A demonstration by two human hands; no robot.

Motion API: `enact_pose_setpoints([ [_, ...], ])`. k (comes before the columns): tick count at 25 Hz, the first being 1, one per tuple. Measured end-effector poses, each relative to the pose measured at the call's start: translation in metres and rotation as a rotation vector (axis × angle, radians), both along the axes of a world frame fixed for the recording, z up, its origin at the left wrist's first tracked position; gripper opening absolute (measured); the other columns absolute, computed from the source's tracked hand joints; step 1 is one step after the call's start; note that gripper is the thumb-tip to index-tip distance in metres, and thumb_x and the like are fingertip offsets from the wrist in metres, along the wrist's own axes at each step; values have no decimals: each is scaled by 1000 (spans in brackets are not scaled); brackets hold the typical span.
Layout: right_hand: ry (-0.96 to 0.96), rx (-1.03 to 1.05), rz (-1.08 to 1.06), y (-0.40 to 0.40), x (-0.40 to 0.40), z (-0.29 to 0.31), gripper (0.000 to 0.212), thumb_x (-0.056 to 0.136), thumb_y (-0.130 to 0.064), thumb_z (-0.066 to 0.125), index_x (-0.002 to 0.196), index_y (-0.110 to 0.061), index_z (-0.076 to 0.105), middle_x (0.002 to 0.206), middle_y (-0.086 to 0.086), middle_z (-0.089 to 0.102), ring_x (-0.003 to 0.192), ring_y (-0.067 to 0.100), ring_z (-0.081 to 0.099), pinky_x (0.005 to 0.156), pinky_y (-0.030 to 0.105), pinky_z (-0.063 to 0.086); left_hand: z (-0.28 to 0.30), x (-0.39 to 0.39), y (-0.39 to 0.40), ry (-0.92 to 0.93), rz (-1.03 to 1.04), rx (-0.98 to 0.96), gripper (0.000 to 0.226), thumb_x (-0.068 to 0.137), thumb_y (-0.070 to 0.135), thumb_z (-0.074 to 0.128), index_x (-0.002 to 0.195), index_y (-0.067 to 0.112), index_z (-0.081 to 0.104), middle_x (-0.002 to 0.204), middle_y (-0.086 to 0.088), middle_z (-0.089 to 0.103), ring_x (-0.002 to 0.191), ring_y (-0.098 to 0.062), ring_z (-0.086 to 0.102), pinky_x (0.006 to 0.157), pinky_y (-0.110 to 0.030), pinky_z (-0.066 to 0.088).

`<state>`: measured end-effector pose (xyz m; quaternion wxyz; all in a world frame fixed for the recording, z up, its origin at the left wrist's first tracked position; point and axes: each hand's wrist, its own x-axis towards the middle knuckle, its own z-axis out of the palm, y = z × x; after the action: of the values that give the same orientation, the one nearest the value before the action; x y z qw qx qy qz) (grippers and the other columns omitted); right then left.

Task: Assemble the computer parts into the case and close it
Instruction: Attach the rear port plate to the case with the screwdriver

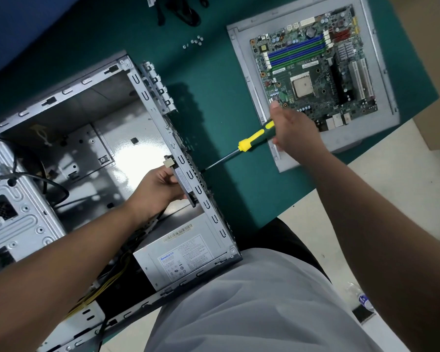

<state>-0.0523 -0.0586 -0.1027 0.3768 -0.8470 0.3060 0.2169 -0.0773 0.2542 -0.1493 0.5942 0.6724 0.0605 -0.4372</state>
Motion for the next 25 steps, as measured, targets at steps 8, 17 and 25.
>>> enact_pose_setpoints([
  [8, 25, 286, -177, -12, 6, 10, 35, 99, -46, 60, 85, -16, 68, 67, -2, 64, 57, 10, 61, 65, 30, 56, 9, 2, -3, 0, 1, 51, 7, 87, -24, 59, 90, -28, 54, 95, -52, 54, 67, -20, 69, 68, -31, 59],
  [17, 28, 635, -366, -17, 15, 13, 23, 104, -14, 55, 123, -5, 65, 123, 15, 68, 96, 26, 76, 78, 35, 64, 13, 4, -5, 7, -1, 62, 10, 86, -26, 59, 95, -28, 56, 96, -58, 46, 67, -17, 69, 68, -27, 58],
  [25, 114, 184, 268, -29, 23, 13, 29, 100, -5, 61, 125, 10, 61, 122, 16, 66, 104, 20, 71, 90, 26, 58, 12, 3, -6, -2, -20, 64, 11, 87, -26, 58, 96, -30, 54, 100, -56, 50, 69, -17, 69, 70, -28, 59],
])
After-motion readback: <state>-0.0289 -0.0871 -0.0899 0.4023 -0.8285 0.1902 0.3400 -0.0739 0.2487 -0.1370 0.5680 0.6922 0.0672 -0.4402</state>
